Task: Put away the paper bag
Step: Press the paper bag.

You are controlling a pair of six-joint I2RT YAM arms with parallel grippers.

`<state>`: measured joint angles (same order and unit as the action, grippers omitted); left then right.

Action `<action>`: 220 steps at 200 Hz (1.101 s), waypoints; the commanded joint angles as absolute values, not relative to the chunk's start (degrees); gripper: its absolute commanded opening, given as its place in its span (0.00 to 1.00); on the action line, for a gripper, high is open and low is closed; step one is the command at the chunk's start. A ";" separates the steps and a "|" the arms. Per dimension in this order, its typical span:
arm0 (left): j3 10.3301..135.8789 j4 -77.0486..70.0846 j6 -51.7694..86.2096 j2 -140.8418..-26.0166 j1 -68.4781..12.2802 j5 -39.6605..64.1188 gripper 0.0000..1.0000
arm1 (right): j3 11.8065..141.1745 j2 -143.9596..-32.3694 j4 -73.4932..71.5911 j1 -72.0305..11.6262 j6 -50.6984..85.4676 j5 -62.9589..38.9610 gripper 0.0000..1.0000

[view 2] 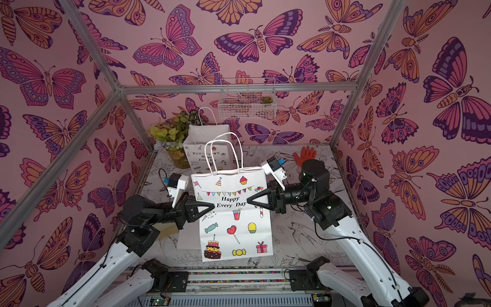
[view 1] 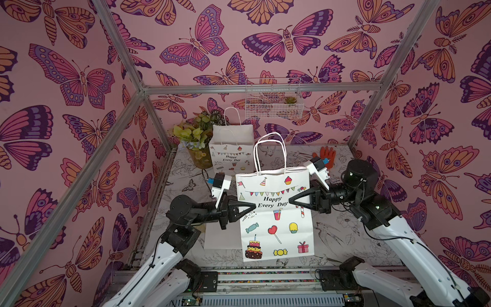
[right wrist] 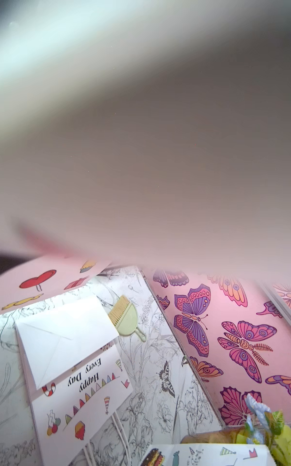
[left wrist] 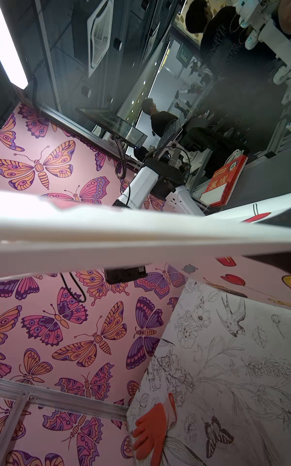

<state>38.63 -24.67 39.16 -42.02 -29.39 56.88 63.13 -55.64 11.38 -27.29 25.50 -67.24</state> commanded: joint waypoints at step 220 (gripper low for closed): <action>39.79 -23.44 36.87 -36.42 -29.36 46.84 0.21 | 67.82 -52.30 14.37 -27.11 25.47 -59.16 0.00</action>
